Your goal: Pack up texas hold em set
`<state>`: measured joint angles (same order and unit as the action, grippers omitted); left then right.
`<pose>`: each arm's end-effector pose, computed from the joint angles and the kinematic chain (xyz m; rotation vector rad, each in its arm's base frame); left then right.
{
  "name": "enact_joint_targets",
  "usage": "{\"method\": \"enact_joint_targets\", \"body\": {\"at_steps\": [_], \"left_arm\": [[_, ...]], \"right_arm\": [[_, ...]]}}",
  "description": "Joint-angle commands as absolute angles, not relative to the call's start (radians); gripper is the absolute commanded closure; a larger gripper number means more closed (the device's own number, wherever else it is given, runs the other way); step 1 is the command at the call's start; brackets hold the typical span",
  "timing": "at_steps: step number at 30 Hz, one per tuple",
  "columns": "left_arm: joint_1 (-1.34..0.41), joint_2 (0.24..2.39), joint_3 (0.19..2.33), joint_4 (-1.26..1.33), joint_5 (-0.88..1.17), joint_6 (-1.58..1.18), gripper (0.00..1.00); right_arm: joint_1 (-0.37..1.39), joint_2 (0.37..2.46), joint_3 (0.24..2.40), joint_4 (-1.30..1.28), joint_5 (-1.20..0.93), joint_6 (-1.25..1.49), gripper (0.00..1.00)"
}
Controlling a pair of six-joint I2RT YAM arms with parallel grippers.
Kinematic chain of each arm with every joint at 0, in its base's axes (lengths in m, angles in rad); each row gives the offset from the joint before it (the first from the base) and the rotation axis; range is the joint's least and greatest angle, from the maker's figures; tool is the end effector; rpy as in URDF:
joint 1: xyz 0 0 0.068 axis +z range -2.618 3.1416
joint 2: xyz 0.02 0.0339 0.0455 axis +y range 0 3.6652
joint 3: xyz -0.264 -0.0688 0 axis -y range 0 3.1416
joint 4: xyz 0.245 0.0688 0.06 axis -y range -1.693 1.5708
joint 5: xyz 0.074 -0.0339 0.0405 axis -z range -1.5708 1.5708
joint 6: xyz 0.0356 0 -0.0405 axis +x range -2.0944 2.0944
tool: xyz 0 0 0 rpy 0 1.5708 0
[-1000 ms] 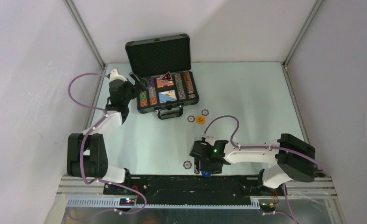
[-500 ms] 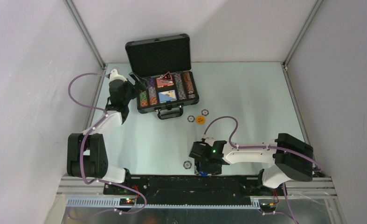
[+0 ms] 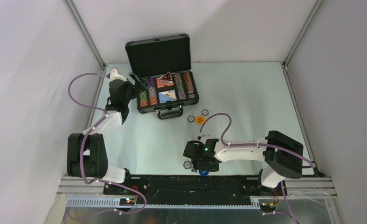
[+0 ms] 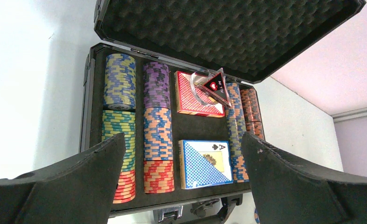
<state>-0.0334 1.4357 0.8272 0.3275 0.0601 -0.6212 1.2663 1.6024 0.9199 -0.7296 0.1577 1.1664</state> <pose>0.3248 -0.0130 0.2539 -0.5044 1.8135 -0.5086 0.0873 0.2593 0.1616 -0.1282 2.9331 0.1384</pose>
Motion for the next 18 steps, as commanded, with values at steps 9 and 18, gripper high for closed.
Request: {"method": "enact_joint_targets", "body": {"at_steps": [9,18], "left_arm": [[-0.032,1.437,0.866,0.346,0.076,-0.62,0.02],[-0.032,1.437,0.867,0.345,0.076,-0.62,0.02]], "right_arm": [[1.279,1.66,0.959,-0.765,0.229,1.154,0.31],[1.282,1.668,0.959,-0.758,0.237,1.148,0.44]]}}
